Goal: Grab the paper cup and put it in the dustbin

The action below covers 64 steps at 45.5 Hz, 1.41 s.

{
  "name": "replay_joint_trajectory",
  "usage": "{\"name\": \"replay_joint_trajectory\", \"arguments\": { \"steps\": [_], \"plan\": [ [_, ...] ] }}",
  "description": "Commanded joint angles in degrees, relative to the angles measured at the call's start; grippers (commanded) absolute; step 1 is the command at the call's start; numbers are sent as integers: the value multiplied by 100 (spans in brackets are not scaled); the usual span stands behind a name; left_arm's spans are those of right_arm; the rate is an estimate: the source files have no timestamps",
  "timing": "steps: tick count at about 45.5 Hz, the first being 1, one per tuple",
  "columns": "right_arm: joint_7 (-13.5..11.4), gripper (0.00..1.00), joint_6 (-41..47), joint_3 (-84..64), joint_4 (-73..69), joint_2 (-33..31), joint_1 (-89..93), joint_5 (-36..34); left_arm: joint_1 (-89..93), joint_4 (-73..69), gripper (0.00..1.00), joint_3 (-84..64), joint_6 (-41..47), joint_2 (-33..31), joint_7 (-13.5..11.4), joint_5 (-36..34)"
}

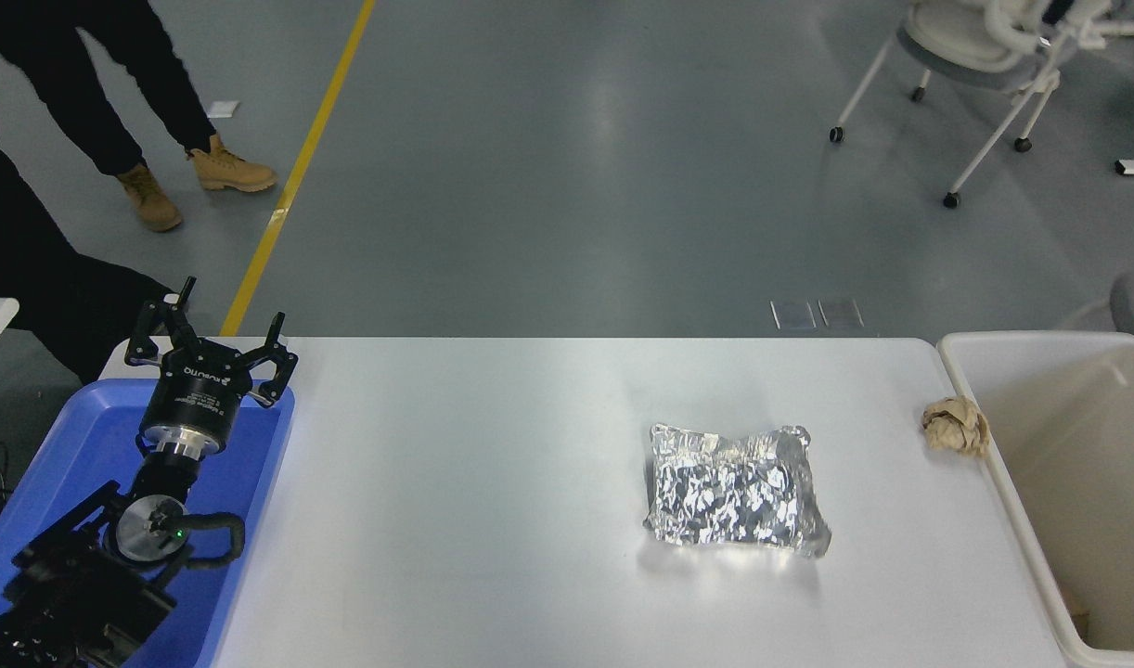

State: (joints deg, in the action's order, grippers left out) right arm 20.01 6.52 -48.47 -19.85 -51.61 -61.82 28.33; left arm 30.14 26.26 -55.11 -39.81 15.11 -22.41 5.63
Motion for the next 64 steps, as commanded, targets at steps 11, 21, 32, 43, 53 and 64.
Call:
{"name": "replay_joint_trajectory", "arguments": {
  "steps": [11,21,32,43,53,64],
  "plan": [
    [-383,0,-151,592,1510,1416,2253,-2603,9,2,100,0,0,0,0,0],
    [-902,0,-142,944,1501,1829,2429,-3237,9,2,100,0,0,0,0,0],
    [-1061,0,-142,1357,1501,2154,2640,-3325,9,2,100,0,0,0,0,0],
    [-1105,0,-212,1437,1510,2269,2702,-3316,9,2,100,0,0,0,0,0],
    [-1122,100,-230,1437,1519,2251,2693,-3325,9,-6,100,0,0,0,0,0],
    [-1122,100,-221,1428,1510,2207,2596,-3316,9,-6,100,9,0,0,0,0]
  ]
}}
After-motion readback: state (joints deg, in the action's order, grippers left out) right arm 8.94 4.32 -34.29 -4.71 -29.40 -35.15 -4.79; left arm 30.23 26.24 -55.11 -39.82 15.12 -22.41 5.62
